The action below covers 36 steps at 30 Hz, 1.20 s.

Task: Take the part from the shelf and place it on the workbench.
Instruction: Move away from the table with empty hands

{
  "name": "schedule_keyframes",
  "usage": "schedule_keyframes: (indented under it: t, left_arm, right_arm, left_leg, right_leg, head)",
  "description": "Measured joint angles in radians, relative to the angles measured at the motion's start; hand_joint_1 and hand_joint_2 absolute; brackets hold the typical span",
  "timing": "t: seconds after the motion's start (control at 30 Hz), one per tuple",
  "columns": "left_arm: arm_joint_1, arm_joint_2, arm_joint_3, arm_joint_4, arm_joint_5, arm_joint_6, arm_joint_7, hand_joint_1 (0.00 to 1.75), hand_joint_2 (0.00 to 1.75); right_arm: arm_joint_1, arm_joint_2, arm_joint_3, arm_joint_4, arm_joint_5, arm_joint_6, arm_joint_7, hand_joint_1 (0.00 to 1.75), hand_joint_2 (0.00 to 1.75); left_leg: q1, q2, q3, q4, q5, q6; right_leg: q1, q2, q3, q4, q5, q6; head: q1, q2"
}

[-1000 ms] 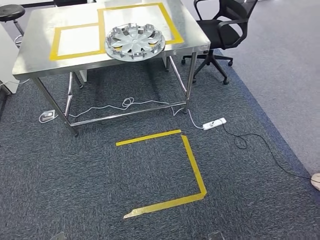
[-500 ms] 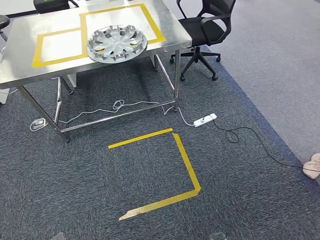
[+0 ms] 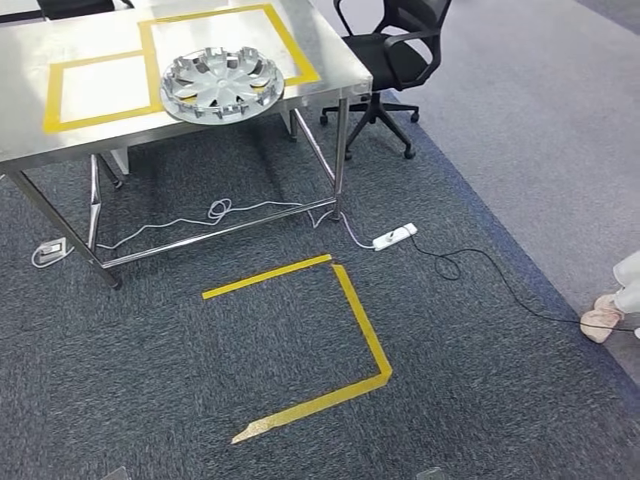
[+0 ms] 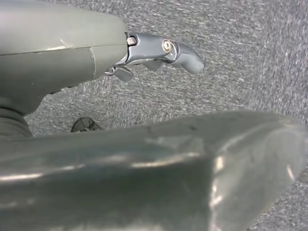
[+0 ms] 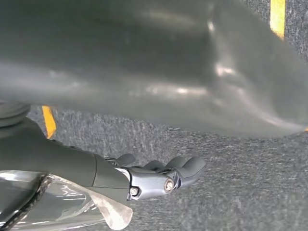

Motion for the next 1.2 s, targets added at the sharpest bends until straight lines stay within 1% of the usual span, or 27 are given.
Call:
schedule_keyframes:
  t: [0.03, 0.07, 0.1, 0.13, 0.17, 0.23, 0.27, 0.3, 0.37, 0.4, 0.47, 0.53, 0.57, 0.6, 0.63, 0.67, 0.73, 0.77, 0.8, 0.9, 0.97, 1.0, 1.07, 1.1, 1.13, 1.17, 1.2]
  left_arm:
    - [0.001, 0.000, 0.000, 0.000, -0.001, -0.001, 0.000, 0.00, 0.00]
    - [0.001, 0.000, 0.000, 0.000, -0.002, -0.002, 0.000, 0.00, 0.00]
    - [0.002, 0.000, 0.000, 0.000, -0.003, -0.002, 0.000, 0.00, 0.00]
    - [0.002, 0.000, 0.000, 0.000, -0.005, -0.003, 0.000, 0.00, 0.00]
    - [0.002, 0.000, 0.000, 0.000, -0.006, -0.004, 0.000, 0.00, 0.00]
    - [0.002, 0.000, 0.001, 0.000, -0.008, -0.005, -0.001, 0.00, 0.00]
    - [0.002, 0.000, 0.001, 0.000, -0.009, -0.005, -0.001, 0.00, 0.00]
    - [0.002, 0.000, 0.002, 0.000, -0.010, -0.005, -0.001, 0.00, 0.00]
    - [0.002, 0.000, 0.004, 0.000, -0.011, -0.005, -0.002, 0.00, 0.00]
    - [0.002, 0.000, 0.005, 0.000, -0.011, -0.005, -0.003, 0.00, 0.00]
    - [0.003, 0.001, 0.006, 0.000, -0.012, -0.005, -0.004, 0.00, 0.00]
    - [0.003, 0.001, 0.008, 0.000, -0.014, -0.004, -0.006, 0.00, 0.00]
    - [0.003, 0.001, 0.009, 0.000, -0.014, -0.004, -0.006, 0.00, 0.00]
    - [0.004, 0.001, 0.010, 0.000, -0.014, -0.004, -0.007, 0.00, 0.00]
    - [0.003, 0.001, 0.010, 0.000, -0.014, -0.004, -0.007, 0.00, 0.00]
    - [0.003, 0.001, 0.011, 0.000, -0.013, -0.003, -0.007, 0.00, 0.00]
    - [0.004, 0.001, 0.011, 0.000, -0.011, -0.002, -0.008, 0.00, 0.00]
    - [0.004, 0.001, 0.011, 0.000, -0.008, -0.001, -0.008, 0.00, 0.00]
    - [0.005, 0.001, 0.011, 0.000, -0.006, 0.000, -0.008, 0.00, 0.00]
    - [0.005, 0.000, 0.011, -0.001, 0.003, 0.002, -0.008, 0.00, 0.00]
    - [0.005, 0.000, 0.011, -0.002, 0.004, 0.001, -0.008, 0.00, 0.00]
    - [0.005, -0.001, 0.011, -0.003, 0.004, 0.000, -0.008, 0.00, 0.00]
    - [0.006, -0.001, 0.012, -0.003, 0.004, -0.002, -0.007, 0.00, 0.00]
    - [0.006, -0.001, 0.013, -0.003, 0.004, -0.002, -0.007, 0.00, 0.00]
    - [0.006, -0.001, 0.014, -0.003, 0.004, -0.003, -0.006, 0.00, 0.00]
    - [0.006, -0.001, 0.014, -0.003, 0.003, -0.004, -0.006, 0.00, 0.00]
    - [0.006, -0.001, 0.014, -0.003, 0.002, -0.006, -0.006, 0.00, 0.00]
  right_arm:
    - [0.000, -0.001, -0.002, 0.000, 0.001, 0.002, 0.000, 0.00, 0.00]
    - [0.001, -0.002, -0.004, 0.001, 0.001, 0.005, 0.000, 0.00, 0.00]
    - [0.002, -0.004, -0.006, 0.002, 0.002, 0.007, 0.000, 0.00, 0.00]
    - [0.002, -0.006, -0.008, 0.003, 0.003, 0.009, 0.000, 0.00, 0.00]
    - [0.002, -0.008, -0.010, 0.003, 0.005, 0.011, 0.001, 0.00, 0.00]
    - [-0.001, -0.010, -0.013, 0.004, 0.008, 0.013, 0.004, 0.00, 0.00]
    - [-0.002, -0.010, -0.014, 0.005, 0.010, 0.013, 0.005, 0.00, 0.00]
    - [-0.003, -0.010, -0.015, 0.006, 0.011, 0.013, 0.007, 0.00, 0.00]
    - [-0.001, -0.010, -0.017, 0.007, 0.012, 0.013, 0.009, 0.00, 0.00]
    - [0.000, -0.010, -0.017, 0.008, 0.013, 0.013, 0.011, 0.00, 0.00]
    - [-0.001, -0.010, -0.019, 0.009, 0.017, 0.013, 0.015, 0.00, 0.00]
    - [0.000, -0.010, -0.021, 0.009, 0.024, 0.014, 0.020, 0.00, 0.00]
    - [0.001, -0.010, -0.022, 0.009, 0.027, 0.014, 0.023, 0.00, 0.00]
    - [0.002, -0.010, -0.023, 0.009, 0.029, 0.014, 0.025, 0.00, 0.00]
    - [0.004, -0.010, -0.023, 0.009, 0.031, 0.015, 0.027, 0.00, 0.00]
    - [0.004, -0.010, -0.024, 0.009, 0.033, 0.016, 0.030, 0.00, 0.00]
    - [0.005, -0.010, -0.025, 0.009, 0.038, 0.017, 0.035, 0.00, 0.00]
    - [0.004, -0.010, -0.026, 0.009, 0.041, 0.017, 0.037, 0.00, 0.00]
    - [0.004, -0.010, -0.027, 0.009, 0.044, 0.018, 0.038, 0.00, 0.00]
    - [0.006, -0.010, -0.035, 0.009, 0.052, 0.018, 0.039, 0.00, 0.00]
    - [0.006, -0.010, -0.039, 0.009, 0.054, 0.018, 0.038, 0.00, 0.00]
    - [0.004, -0.010, -0.041, 0.009, 0.055, 0.018, 0.038, 0.00, 0.00]
    - [0.002, -0.010, -0.043, 0.009, 0.057, 0.019, 0.036, 0.00, 0.00]
    - [0.002, -0.010, -0.044, 0.009, 0.057, 0.019, 0.035, 0.00, 0.00]
    - [0.003, -0.010, -0.045, 0.009, 0.058, 0.019, 0.034, 0.00, 0.00]
    - [0.004, -0.010, -0.047, 0.009, 0.058, 0.019, 0.033, 0.00, 0.00]
    - [0.005, -0.010, -0.048, 0.009, 0.058, 0.019, 0.032, 0.00, 0.00]
  left_leg:
    - [-0.002, 0.006, -0.002, 0.001, 0.000, 0.001]
    - [-0.004, 0.012, -0.003, 0.001, 0.001, 0.001]
    - [-0.006, 0.017, -0.003, 0.002, 0.001, 0.002]
    - [-0.007, 0.021, -0.003, 0.003, 0.000, 0.001]
    - [-0.009, 0.024, -0.002, 0.004, 0.000, 0.001]
    - [-0.014, 0.028, -0.004, 0.010, -0.003, -0.005]
    - [-0.017, 0.031, -0.005, 0.012, -0.004, -0.009]
    - [-0.018, 0.033, -0.006, 0.014, -0.003, -0.014]
    - [-0.015, 0.035, -0.008, 0.018, -0.005, -0.023]
    - [-0.013, 0.031, -0.012, 0.030, -0.016, -0.029]
    - [-0.007, 0.018, -0.045, 0.114, -0.074, -0.042]
    - [-0.002, 0.012, -0.101, 0.250, -0.143, -0.049]
    - [-0.001, 0.012, -0.121, 0.299, -0.160, -0.051]
    - [0.001, 0.012, -0.130, 0.325, -0.164, -0.052]
    - [0.002, 0.012, -0.125, 0.317, -0.150, -0.052]
    - [0.003, 0.011, -0.104, 0.276, -0.123, -0.051]
    - [0.005, 0.001, -0.038, 0.141, -0.055, -0.045]
    - [0.005, -0.005, -0.009, 0.077, -0.033, -0.041]
    - [0.004, -0.011, 0.007, 0.038, -0.023, -0.038]
    - [0.000, -0.011, 0.008, 0.016, -0.019, -0.024]
    - [0.002, -0.004, 0.007, 0.008, -0.012, -0.011]
    - [0.003, 0.000, 0.007, 0.004, -0.009, -0.005]
    - [0.000, 0.009, 0.004, 0.005, -0.007, 0.000]
    - [-0.002, 0.014, 0.003, 0.005, -0.007, 0.001]
    - [-0.003, 0.018, 0.002, 0.005, -0.007, 0.001]
    - [-0.004, 0.021, 0.003, 0.006, -0.007, 0.001]
    - [-0.005, 0.024, 0.004, 0.006, -0.007, 0.000]
  right_leg:
    - [0.000, -0.003, -0.029, 0.062, -0.022, 0.001]
    - [0.000, -0.005, -0.046, 0.099, -0.029, 0.001]
    - [0.000, -0.006, -0.044, 0.096, -0.017, 0.000]
    - [0.001, -0.008, -0.022, 0.054, 0.012, -0.002]
    - [0.002, -0.013, 0.016, -0.015, 0.047, -0.006]
    - [0.006, -0.029, 0.083, -0.144, 0.087, -0.015]
    - [0.009, -0.035, 0.099, -0.176, 0.092, -0.020]
    - [0.011, -0.036, 0.103, -0.185, 0.090, -0.024]
    - [0.010, -0.031, 0.101, -0.186, 0.097, -0.034]
    - [0.009, -0.028, 0.101, -0.188, 0.101, -0.040]
    - [0.005, -0.024, 0.101, -0.190, 0.106, -0.049]
    - [0.005, -0.018, 0.097, -0.190, 0.108, -0.052]
    - [0.005, -0.016, 0.095, -0.189, 0.108, -0.052]
    - [0.005, -0.014, 0.094, -0.189, 0.109, -0.052]
    - [0.005, -0.010, 0.095, -0.189, 0.109, -0.052]
    - [0.005, -0.006, 0.095, -0.189, 0.110, -0.051]
    - [0.006, 0.003, 0.097, -0.188, 0.111, -0.047]
    - [0.007, 0.008, 0.095, -0.186, 0.111, -0.043]
    - [0.008, 0.012, 0.092, -0.185, 0.113, -0.038]
    - [0.004, 0.016, 0.079, -0.184, 0.117, -0.018]
    - [0.003, 0.009, 0.060, -0.150, 0.093, -0.009]
    - [0.002, 0.004, 0.037, -0.101, 0.064, -0.007]
    - [0.003, -0.004, -0.027, 0.038, -0.001, -0.004]
    - [0.003, -0.005, -0.051, 0.090, -0.018, -0.003]
    - [0.004, -0.005, -0.057, 0.108, -0.016, -0.003]
    - [0.004, -0.006, -0.044, 0.085, 0.005, -0.004]
    - [0.004, -0.010, -0.012, 0.025, 0.038, -0.006]
  head:
    - [0.000, 0.000]
    - [0.000, 0.000]
    - [0.000, 0.000]
    - [0.000, 0.000]
    - [0.000, 0.000]
    - [-0.001, 0.000]
    - [-0.002, 0.000]
    - [-0.002, 0.000]
    - [-0.002, 0.000]
    - [-0.004, 0.000]
    - [-0.008, 0.000]
    - [-0.010, 0.000]
    - [-0.010, 0.000]
    - [-0.010, 0.000]
    - [-0.010, 0.000]
    - [-0.010, 0.000]
    - [-0.010, 0.000]
    - [-0.010, 0.000]
    - [-0.009, 0.000]
    - [-0.009, 0.000]
    - [-0.006, 0.000]
    - [-0.004, 0.000]
    - [-0.001, 0.000]
    - [-0.001, 0.000]
    - [-0.001, 0.000]
    - [-0.001, 0.000]
    - [-0.001, 0.000]
